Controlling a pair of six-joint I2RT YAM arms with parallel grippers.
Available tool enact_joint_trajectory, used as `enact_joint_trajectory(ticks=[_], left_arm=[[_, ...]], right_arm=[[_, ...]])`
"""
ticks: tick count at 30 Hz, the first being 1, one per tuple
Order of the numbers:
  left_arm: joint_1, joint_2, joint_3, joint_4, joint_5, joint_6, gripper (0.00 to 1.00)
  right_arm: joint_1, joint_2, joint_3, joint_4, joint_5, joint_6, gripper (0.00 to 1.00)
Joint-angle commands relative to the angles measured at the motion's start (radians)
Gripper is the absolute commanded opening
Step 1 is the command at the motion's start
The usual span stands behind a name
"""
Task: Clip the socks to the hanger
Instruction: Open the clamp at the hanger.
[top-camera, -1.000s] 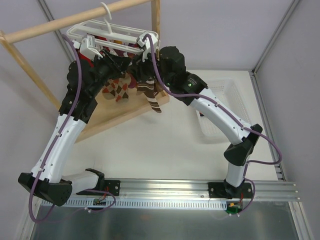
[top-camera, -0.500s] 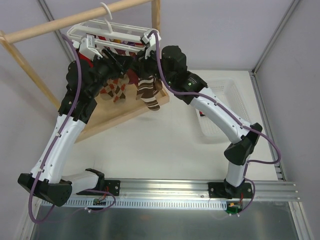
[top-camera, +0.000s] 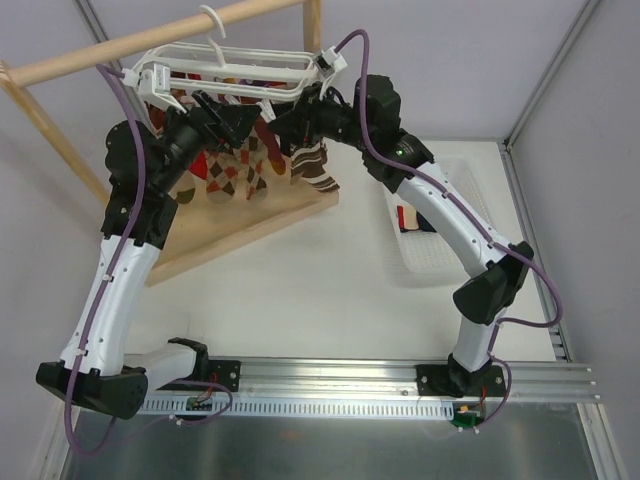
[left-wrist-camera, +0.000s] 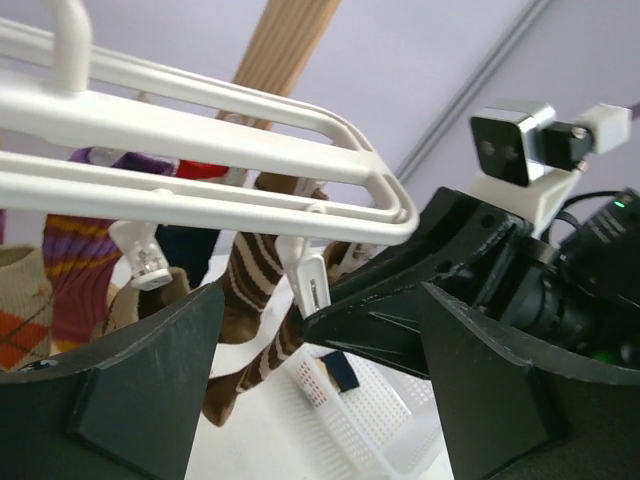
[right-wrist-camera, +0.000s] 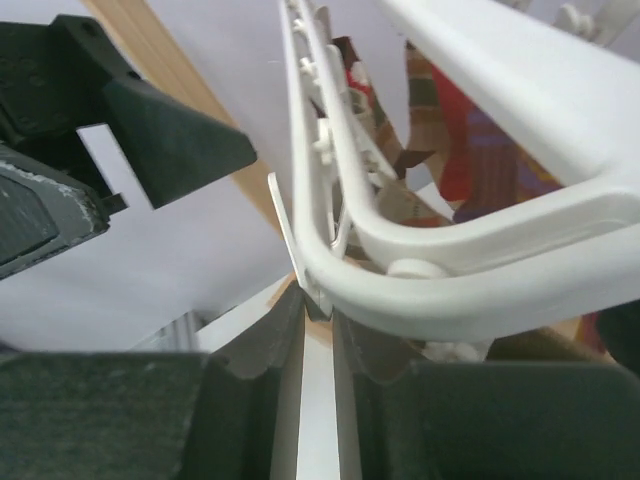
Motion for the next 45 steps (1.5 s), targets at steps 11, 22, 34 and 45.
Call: enact_joint_trajectory(ticks=[11,22,34,45], left_arm=[[0.076,0.043,-0.092,0.332,0.357,-0.154,0.77],[0.083,0.083,-0.100,0.467,0.425,-0.189,0.76],[0.086,0.145,-0.120,0.626,0.389,-0.333,0.66],[0.086,0.160,-0.134,0.709,0.377,-0.416,0.58]], right_arm=[[-0.045,-0.060,-0.046,0.259,-0.287,0.332,0.01],[-0.058,-0.037,-0.053,0.324,-0.345,0.434,0.01],[-0.061,-0.038,-0.058,0.301,-0.355,0.425,0.01],[-0.061,-0.041,-0.067,0.298,-0.353,0.422,0.01]])
